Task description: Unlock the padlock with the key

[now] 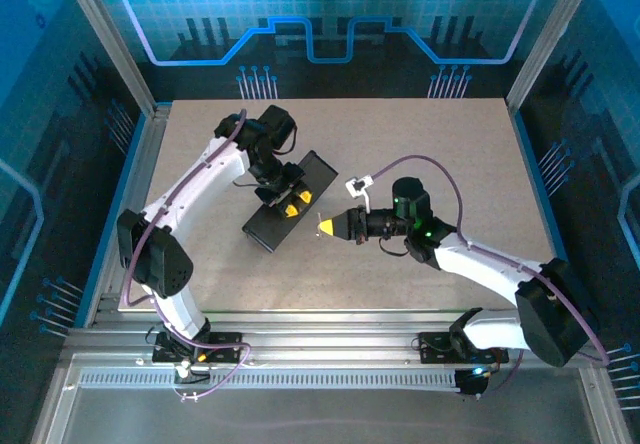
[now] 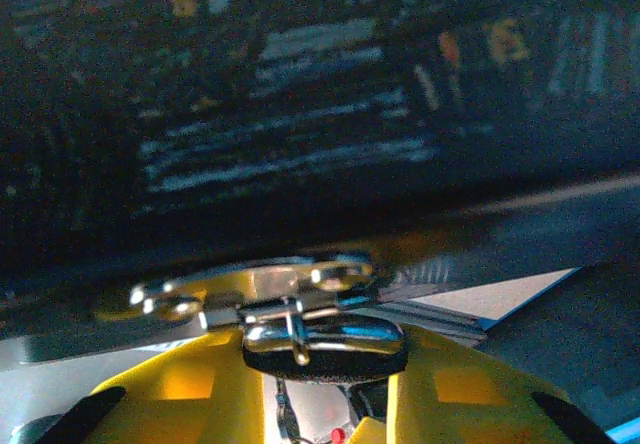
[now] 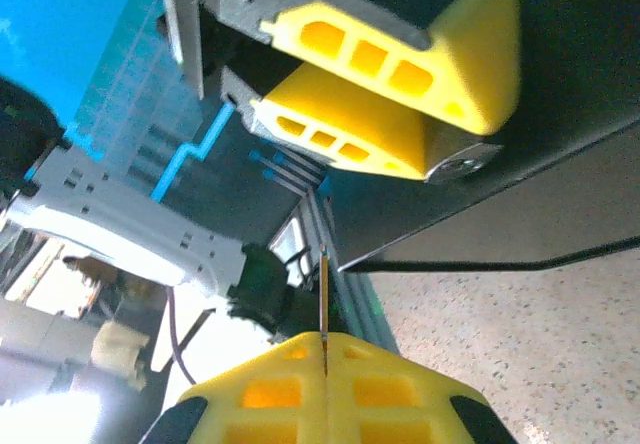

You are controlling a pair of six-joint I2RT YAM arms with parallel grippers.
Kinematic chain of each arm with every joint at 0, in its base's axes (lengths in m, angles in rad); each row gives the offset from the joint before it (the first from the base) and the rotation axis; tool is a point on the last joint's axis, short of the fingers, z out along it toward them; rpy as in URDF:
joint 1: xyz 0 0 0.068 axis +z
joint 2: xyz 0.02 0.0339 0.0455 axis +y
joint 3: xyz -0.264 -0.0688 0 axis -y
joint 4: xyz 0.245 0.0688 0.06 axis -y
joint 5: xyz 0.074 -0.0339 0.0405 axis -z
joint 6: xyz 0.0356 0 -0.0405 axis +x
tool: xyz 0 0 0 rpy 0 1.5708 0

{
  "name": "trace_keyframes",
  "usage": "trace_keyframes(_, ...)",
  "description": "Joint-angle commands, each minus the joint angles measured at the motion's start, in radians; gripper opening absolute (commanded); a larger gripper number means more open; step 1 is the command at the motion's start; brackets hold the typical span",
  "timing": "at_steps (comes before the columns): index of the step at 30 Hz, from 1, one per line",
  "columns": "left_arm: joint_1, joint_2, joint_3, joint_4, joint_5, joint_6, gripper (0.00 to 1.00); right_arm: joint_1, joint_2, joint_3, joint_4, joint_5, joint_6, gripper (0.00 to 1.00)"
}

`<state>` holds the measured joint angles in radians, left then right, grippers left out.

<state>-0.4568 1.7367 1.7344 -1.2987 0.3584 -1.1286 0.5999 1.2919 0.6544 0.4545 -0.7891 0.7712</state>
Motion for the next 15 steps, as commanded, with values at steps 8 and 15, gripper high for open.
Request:
trace_keyframes(8,0.008,0.013,0.1,-0.095,0.067,0.116,0.11,-0.031,0.115,0.104,-0.178,-0.16,-0.128,0.0)
trace_keyframes(15,0.006,0.049,0.144,-0.151,0.071,0.166,0.11,-0.031,0.156,0.161,-0.205,-0.178,-0.153,0.0)
